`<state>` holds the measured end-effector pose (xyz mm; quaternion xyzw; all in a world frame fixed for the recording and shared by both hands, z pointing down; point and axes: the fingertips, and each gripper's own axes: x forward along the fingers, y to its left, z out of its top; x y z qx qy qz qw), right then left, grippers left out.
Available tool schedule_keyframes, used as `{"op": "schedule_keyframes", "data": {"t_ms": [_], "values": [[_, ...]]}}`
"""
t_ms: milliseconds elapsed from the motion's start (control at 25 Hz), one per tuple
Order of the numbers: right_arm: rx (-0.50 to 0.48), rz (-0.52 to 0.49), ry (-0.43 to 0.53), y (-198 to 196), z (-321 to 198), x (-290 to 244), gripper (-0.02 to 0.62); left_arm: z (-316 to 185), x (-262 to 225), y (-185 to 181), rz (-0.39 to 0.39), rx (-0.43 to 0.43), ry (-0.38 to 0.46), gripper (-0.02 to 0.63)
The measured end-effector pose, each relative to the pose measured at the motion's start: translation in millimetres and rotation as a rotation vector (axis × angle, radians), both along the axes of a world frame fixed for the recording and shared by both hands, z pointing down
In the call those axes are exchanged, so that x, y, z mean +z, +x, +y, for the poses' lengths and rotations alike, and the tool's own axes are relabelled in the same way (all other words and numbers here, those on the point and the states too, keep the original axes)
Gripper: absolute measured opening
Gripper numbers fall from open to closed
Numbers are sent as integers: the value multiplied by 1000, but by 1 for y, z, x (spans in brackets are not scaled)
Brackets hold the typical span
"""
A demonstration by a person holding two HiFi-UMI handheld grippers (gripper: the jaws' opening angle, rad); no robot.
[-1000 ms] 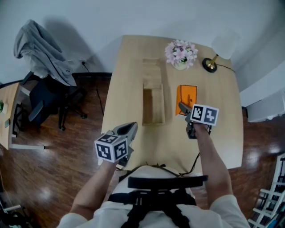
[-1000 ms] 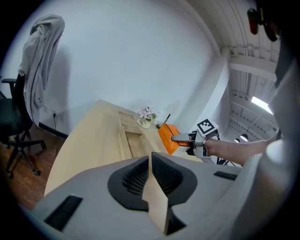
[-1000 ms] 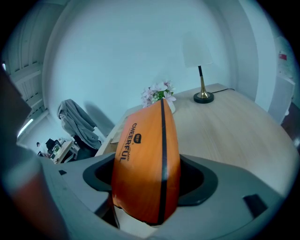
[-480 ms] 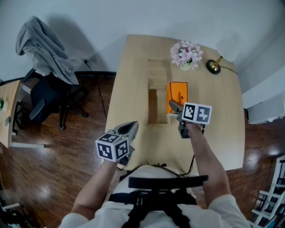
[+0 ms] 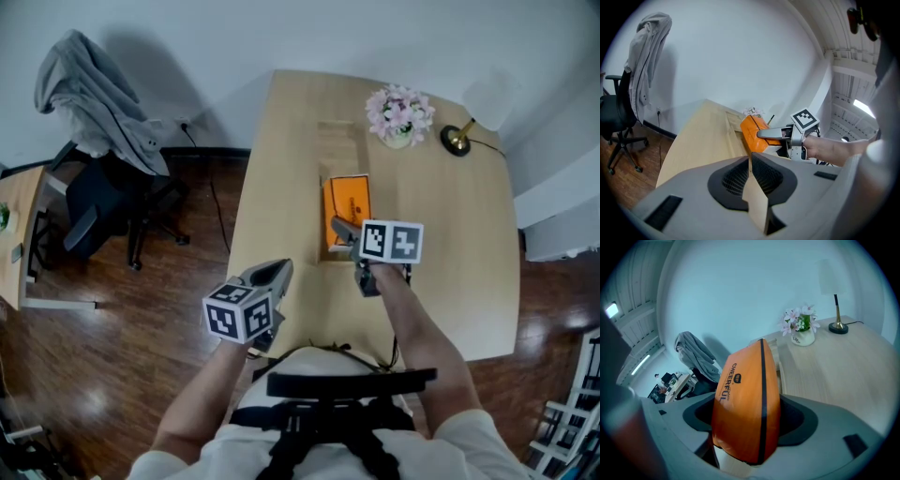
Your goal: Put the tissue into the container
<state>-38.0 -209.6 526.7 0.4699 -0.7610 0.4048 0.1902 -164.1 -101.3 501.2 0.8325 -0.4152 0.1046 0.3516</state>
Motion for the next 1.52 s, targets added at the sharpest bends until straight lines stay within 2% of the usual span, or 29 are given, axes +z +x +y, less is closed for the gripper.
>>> {"op": "schedule_keyframes", "data": {"t_ms": [480, 720, 960, 1080, 1200, 1320, 1520], "values": [[25, 49, -56, -6, 7, 33, 377, 6, 6, -3, 4, -3, -21, 5], [43, 29, -78, -8, 7, 43, 384, 10, 8, -7, 9, -2, -34, 5], [36, 63, -66, -9, 7, 46, 390, 12, 9, -4, 13, 5, -39, 5], [23, 84, -62, -13, 9, 46, 405, 14, 9, -5, 14, 7, -44, 5], [8, 85, -62, -17, 10, 46, 451, 15, 10, -4, 15, 11, -48, 5], [-8, 96, -62, -19, 10, 47, 454, 17, 10, -4, 16, 12, -54, 5], [30, 44, -80, -14, 12, 41, 454, 19, 12, -3, 15, 21, -58, 5]]}}
